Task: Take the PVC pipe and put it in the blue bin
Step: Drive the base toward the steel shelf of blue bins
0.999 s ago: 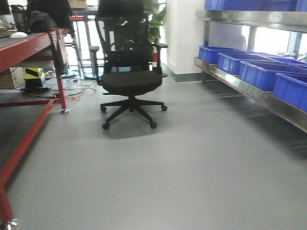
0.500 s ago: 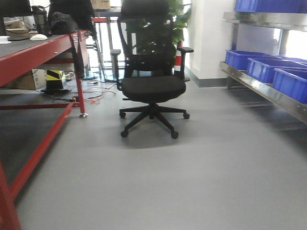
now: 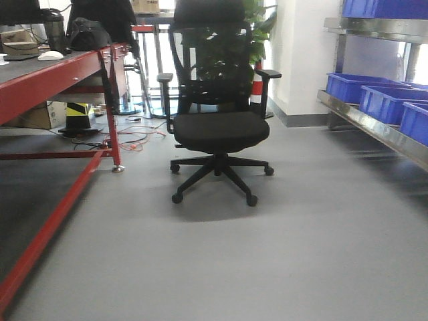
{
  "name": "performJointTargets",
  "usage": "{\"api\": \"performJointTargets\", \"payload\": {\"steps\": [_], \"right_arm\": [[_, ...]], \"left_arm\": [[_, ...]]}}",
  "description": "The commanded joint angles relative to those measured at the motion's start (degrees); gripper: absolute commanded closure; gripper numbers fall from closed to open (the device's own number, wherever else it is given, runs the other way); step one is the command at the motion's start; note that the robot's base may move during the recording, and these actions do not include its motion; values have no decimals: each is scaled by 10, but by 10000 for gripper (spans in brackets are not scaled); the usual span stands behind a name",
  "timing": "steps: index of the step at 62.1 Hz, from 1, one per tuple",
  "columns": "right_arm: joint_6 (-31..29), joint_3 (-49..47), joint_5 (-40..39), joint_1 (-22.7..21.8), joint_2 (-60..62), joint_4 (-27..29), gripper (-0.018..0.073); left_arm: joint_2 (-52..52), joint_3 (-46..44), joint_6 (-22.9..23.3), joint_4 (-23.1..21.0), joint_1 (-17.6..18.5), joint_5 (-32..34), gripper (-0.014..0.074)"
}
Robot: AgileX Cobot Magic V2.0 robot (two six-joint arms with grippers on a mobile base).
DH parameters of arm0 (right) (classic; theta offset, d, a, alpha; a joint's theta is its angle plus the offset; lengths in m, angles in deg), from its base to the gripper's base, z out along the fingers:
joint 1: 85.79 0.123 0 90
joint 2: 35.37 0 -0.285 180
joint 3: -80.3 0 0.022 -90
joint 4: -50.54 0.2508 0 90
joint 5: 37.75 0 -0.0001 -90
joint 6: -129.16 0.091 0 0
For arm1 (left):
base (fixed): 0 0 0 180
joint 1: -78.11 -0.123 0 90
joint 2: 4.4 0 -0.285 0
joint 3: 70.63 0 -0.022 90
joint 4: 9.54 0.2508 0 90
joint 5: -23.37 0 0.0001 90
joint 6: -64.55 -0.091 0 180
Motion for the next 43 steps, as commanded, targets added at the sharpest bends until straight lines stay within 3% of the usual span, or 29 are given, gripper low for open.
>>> {"api": "performJointTargets", "payload": {"steps": [1,43], "right_arm": [[-5,1,-9,0,0,-6,724],[-5,1,-9,0,0,-6,724]], "left_arm": [[-2,1,-1,0,3,19,707],[-2,1,-1,0,3,19,707]]}}
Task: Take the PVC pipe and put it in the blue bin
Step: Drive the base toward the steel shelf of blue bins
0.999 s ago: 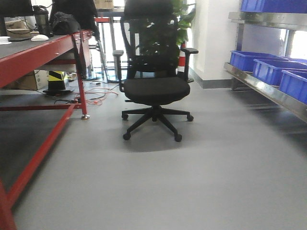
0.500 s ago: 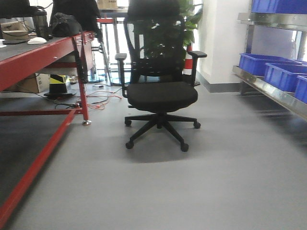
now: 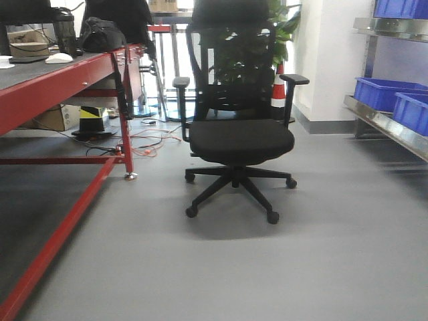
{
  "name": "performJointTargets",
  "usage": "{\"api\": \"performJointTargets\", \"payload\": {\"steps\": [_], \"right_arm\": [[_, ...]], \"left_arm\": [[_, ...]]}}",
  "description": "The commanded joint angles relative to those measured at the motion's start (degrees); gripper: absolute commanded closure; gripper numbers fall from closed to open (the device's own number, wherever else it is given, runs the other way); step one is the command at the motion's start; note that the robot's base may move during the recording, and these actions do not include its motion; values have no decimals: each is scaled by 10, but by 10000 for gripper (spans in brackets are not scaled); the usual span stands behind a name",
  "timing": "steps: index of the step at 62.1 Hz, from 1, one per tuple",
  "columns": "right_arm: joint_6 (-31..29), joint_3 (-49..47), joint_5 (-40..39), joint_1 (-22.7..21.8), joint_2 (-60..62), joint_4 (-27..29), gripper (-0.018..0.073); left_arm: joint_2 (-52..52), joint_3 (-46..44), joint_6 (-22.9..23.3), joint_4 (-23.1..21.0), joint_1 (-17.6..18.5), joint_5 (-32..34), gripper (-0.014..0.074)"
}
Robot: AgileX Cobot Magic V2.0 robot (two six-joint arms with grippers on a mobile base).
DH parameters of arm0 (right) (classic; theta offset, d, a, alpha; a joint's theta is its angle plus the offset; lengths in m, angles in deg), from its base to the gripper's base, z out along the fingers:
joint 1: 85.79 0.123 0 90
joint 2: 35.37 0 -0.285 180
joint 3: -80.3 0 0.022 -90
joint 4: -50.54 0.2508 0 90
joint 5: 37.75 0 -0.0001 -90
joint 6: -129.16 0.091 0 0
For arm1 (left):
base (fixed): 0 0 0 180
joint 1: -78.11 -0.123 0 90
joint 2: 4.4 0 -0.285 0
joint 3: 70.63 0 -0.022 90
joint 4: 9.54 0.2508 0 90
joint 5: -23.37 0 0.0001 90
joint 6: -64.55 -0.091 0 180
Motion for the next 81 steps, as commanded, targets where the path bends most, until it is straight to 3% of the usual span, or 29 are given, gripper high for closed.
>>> {"api": "performJointTargets", "payload": {"steps": [1,81], "right_arm": [[-5,1,-9,0,0,-6,724],[-5,1,-9,0,0,-6,724]], "left_arm": [[-2,1,-1,0,3,18,707],[-2,1,-1,0,3,18,707]]}}
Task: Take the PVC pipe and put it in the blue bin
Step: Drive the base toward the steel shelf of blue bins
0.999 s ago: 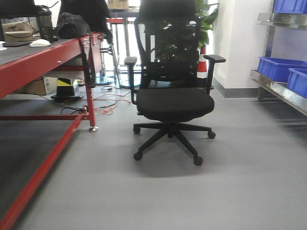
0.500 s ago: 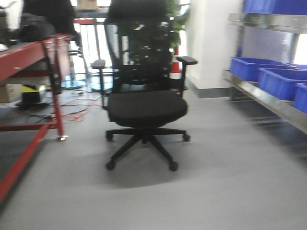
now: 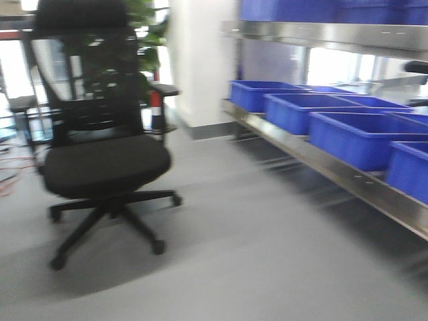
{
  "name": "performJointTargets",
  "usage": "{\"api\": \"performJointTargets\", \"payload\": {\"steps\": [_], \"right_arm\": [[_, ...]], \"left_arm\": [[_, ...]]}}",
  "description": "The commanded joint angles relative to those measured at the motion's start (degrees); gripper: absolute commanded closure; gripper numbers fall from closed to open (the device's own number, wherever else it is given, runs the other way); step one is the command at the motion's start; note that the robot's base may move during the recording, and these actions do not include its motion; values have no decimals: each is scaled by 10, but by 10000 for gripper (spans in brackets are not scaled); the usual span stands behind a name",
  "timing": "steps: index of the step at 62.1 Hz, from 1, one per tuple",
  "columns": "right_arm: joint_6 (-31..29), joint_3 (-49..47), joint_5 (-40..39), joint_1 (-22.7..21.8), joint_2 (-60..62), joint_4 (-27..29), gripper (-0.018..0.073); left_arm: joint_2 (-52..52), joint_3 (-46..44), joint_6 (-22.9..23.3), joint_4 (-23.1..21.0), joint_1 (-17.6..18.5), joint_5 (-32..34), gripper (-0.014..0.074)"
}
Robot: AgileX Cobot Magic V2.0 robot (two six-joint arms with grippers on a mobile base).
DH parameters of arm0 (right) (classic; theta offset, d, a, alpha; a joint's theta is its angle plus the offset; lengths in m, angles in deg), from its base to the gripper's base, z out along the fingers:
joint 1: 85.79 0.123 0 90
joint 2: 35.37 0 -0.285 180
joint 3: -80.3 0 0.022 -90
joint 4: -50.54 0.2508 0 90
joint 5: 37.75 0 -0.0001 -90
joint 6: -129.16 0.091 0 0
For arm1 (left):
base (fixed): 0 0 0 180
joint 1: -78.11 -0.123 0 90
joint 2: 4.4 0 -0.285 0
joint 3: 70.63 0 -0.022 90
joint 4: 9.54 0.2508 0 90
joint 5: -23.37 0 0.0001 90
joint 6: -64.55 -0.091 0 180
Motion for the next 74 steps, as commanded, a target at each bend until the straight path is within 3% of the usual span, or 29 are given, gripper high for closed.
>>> {"api": "performJointTargets", "payload": {"steps": [1,74], "right_arm": [[-5,1,-9,0,0,-6,724],[-5,1,-6,0,0,-6,724]], "left_arm": [[-2,1,-1,0,3,16,707],[-2,1,-1,0,3,16,707]]}}
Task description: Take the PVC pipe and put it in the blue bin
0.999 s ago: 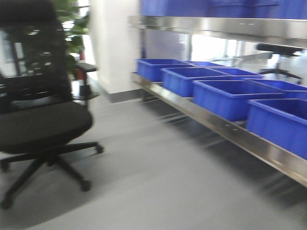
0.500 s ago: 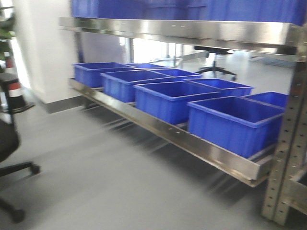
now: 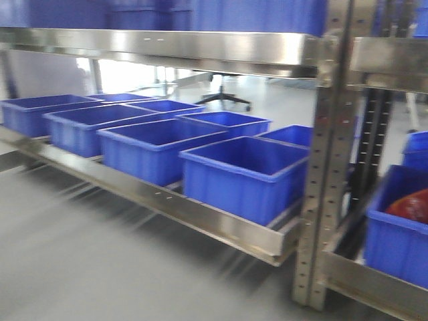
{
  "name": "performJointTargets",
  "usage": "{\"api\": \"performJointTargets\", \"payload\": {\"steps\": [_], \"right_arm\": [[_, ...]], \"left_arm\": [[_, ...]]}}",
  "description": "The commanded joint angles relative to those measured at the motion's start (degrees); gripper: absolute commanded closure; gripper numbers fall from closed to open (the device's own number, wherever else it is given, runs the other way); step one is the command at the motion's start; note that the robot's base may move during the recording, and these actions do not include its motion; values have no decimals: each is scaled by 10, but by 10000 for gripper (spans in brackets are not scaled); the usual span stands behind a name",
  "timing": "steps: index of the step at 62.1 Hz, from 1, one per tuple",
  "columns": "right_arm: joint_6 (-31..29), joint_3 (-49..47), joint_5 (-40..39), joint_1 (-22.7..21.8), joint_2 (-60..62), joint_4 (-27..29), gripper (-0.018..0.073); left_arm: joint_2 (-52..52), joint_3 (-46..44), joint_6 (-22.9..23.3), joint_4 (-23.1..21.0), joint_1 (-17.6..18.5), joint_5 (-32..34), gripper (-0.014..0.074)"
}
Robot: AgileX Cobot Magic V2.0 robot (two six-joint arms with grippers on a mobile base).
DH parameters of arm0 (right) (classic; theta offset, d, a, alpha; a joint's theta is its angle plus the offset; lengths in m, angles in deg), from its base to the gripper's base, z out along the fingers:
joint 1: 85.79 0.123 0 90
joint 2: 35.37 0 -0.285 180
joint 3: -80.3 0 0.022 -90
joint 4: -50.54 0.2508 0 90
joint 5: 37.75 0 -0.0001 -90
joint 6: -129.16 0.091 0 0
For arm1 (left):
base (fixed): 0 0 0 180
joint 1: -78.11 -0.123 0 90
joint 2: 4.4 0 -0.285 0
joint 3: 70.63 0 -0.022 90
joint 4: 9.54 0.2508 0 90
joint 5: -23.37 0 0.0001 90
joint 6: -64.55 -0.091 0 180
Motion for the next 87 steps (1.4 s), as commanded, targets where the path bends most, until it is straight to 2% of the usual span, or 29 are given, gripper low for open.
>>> {"api": "performJointTargets", "payload": {"steps": [1,87], "right_arm": [[-5,1,-4,0,0,-6,724],[-5,1,3,0,0,-6,724]], "left_arm": [[-2,1,-1,0,3,16,707],[-2,1,-1,0,3,16,707]]}}
